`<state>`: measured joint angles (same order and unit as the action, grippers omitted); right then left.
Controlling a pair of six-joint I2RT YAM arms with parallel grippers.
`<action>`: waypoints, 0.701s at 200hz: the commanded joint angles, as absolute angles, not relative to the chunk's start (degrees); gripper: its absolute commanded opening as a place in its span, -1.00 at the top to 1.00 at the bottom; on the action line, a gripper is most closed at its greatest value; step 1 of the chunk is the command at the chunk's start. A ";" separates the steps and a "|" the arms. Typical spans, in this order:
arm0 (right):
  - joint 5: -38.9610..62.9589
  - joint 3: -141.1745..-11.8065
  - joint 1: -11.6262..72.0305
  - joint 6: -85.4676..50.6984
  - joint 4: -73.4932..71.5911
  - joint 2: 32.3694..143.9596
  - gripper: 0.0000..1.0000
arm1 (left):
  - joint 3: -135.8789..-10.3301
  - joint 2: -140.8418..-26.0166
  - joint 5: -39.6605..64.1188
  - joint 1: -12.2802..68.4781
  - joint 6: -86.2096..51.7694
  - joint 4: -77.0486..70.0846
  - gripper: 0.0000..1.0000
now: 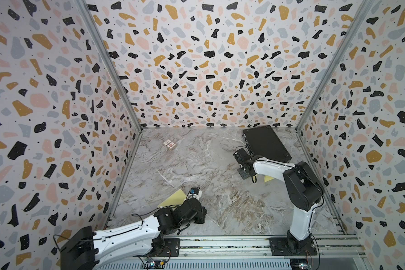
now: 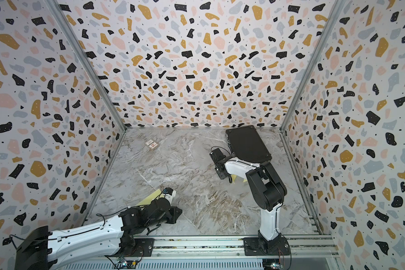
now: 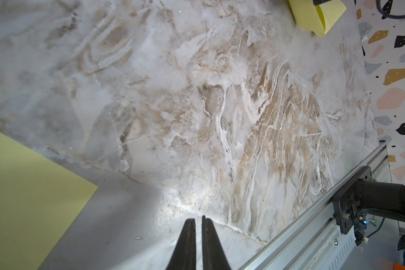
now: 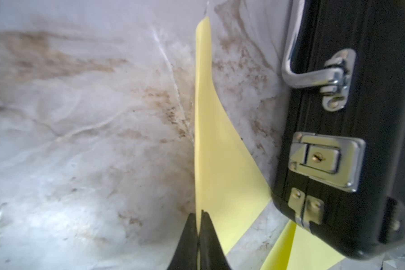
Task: Fold the square paper diagonally
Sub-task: Place the paper at the center of the board.
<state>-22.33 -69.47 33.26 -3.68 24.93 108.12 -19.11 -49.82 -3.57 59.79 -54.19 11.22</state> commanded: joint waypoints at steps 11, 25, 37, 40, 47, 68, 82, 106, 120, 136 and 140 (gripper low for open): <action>-21.44 -69.34 33.05 -5.02 25.83 104.80 0.82 | -19.51 -49.57 -4.45 59.77 -54.25 11.51 0.75; -21.86 -69.43 32.81 -4.91 25.73 105.28 0.82 | -19.69 -49.87 -4.35 59.77 -54.23 11.51 0.75; -21.80 -69.52 32.42 -4.97 25.72 105.72 0.82 | -19.78 -50.02 -4.38 59.77 -54.14 11.53 0.75; -21.76 -69.60 32.23 -4.98 25.67 105.80 0.82 | -19.78 -50.09 -4.35 59.77 -54.18 11.52 0.75; -21.51 -69.63 31.85 -5.20 25.68 105.95 0.82 | -19.86 -50.12 -4.39 59.77 -54.14 11.51 0.76; -21.10 -69.52 30.83 -5.43 25.46 106.17 0.83 | -19.95 -50.25 -4.39 59.77 -54.19 11.49 0.76; -21.08 -69.52 30.43 -5.59 25.37 106.34 0.84 | -20.08 -50.36 -4.31 59.77 -54.05 11.46 0.76; -21.10 -69.66 30.23 -5.49 25.29 106.76 0.84 | -20.30 -50.69 -4.31 59.77 -53.89 11.34 0.76; -21.13 -69.67 30.23 -5.50 25.29 106.87 0.84 | -20.39 -50.82 -4.20 59.77 -53.88 11.34 0.77; -20.89 -69.72 30.17 -5.62 25.37 106.88 0.84 | -20.39 -50.85 -4.22 59.77 -53.88 11.51 0.77; -20.49 -69.71 30.18 -5.65 25.56 106.75 0.84 | -20.39 -50.74 -4.19 59.77 -53.89 11.67 0.76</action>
<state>-21.17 -69.47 30.20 -4.71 24.82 107.09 -19.11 -50.61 -3.57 59.79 -54.22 11.75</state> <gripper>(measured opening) 0.084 0.117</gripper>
